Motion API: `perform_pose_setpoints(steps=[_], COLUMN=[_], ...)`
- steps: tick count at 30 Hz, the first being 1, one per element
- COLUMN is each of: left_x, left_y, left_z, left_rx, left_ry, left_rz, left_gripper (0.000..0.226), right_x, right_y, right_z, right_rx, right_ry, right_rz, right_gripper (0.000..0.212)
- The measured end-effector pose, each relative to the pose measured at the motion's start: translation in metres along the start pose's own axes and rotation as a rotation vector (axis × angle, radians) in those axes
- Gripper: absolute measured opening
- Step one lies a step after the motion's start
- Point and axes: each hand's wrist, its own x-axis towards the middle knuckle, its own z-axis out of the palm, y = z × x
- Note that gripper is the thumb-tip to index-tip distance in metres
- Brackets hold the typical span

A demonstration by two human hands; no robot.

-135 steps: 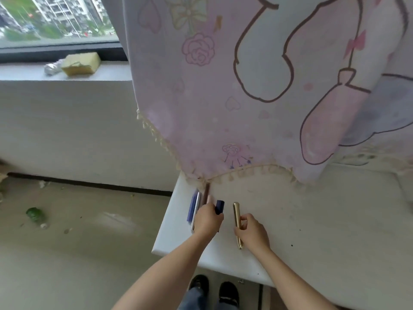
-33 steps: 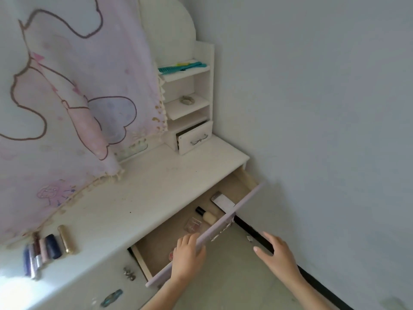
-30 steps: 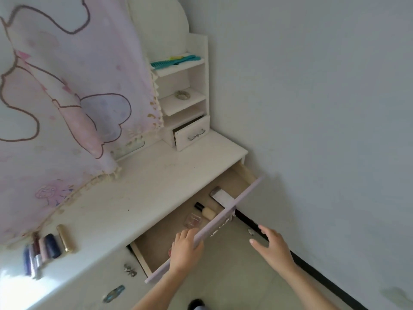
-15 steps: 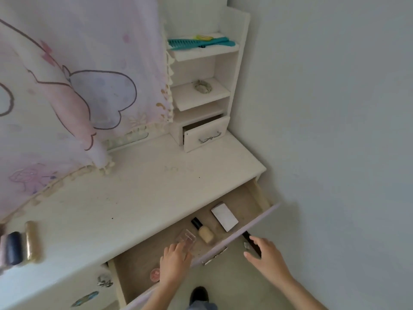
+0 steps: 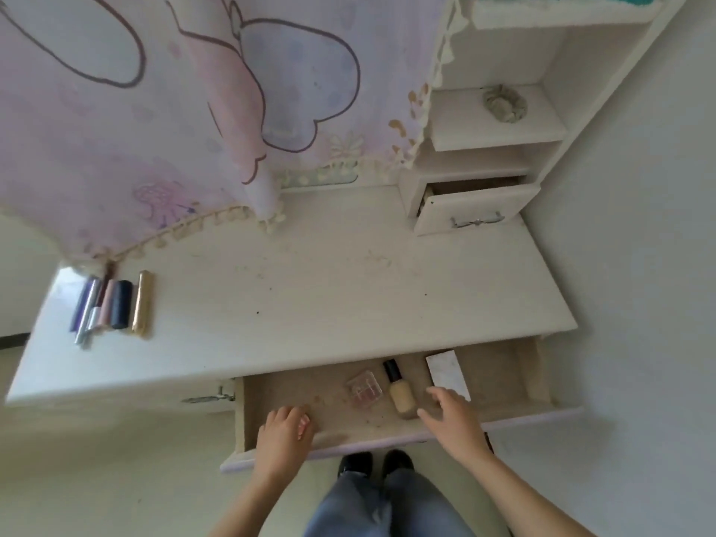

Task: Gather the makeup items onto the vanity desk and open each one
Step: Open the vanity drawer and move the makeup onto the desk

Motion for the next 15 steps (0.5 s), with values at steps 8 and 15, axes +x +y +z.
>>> perform_pose_setpoints(steps=[8, 15], left_x=[0.012, 0.068], left_y=[0.004, 0.011], left_z=[0.008, 0.026], left_rx=[-0.038, 0.057], left_ry=[0.009, -0.109], left_rz=[-0.266, -0.401], left_gripper=[0.025, 0.029], right_x=[0.057, 0.096], right_y=[0.003, 0.017], right_z=[0.011, 0.044], right_rx=[-0.066, -0.067], right_ry=[-0.138, -0.187], right_rz=[0.005, 0.072], right_gripper=[0.047, 0.048])
